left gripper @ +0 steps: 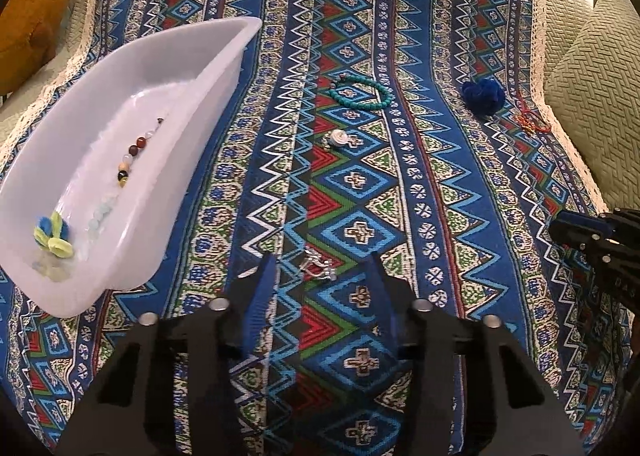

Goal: Organize jewelry

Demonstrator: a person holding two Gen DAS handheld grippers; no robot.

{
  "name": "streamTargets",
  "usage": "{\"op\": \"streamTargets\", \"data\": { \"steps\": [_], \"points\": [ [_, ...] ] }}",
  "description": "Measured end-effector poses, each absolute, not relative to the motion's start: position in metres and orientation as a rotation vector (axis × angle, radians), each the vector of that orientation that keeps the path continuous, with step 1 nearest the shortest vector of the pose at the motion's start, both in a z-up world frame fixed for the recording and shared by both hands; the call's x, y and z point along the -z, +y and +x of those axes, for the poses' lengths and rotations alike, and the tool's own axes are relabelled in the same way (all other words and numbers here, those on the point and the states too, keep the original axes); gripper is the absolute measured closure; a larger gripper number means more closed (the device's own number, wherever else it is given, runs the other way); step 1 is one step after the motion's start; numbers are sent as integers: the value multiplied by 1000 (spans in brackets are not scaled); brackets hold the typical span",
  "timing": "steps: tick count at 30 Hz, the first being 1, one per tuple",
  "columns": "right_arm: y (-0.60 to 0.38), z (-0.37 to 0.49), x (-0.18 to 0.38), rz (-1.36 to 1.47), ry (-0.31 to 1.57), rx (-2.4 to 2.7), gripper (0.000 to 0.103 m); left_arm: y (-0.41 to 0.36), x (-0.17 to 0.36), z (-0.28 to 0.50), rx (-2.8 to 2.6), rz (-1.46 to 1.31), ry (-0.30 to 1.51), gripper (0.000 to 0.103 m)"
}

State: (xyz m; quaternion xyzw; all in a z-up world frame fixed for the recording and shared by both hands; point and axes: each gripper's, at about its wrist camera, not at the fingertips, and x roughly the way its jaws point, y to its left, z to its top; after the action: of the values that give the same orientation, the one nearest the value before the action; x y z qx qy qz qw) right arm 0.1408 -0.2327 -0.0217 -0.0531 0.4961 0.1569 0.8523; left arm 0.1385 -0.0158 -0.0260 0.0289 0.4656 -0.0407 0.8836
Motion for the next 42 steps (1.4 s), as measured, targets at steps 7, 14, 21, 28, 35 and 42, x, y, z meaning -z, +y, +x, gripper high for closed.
{"op": "streamTargets", "data": {
  "steps": [7,14,21,28,35,42],
  "points": [
    [-236,139,18,-89,1033,-328,86,-11,24,138,91,33,966,86],
    [-238,139,15,-67,1025,-328,86,-10,22,137,101,15,966,88],
    [-198,153,-31,-74,943,-440,86,-1,-27,124,139,-41,896,88],
    [-96,199,-89,-140,830,-659,86,47,-70,125,49,-82,862,88],
    [4,228,-99,-179,812,-800,85,110,-70,139,-63,-80,890,88],
    [28,233,-94,-161,813,-799,44,153,-58,141,-110,-115,919,25]
  ]
}}
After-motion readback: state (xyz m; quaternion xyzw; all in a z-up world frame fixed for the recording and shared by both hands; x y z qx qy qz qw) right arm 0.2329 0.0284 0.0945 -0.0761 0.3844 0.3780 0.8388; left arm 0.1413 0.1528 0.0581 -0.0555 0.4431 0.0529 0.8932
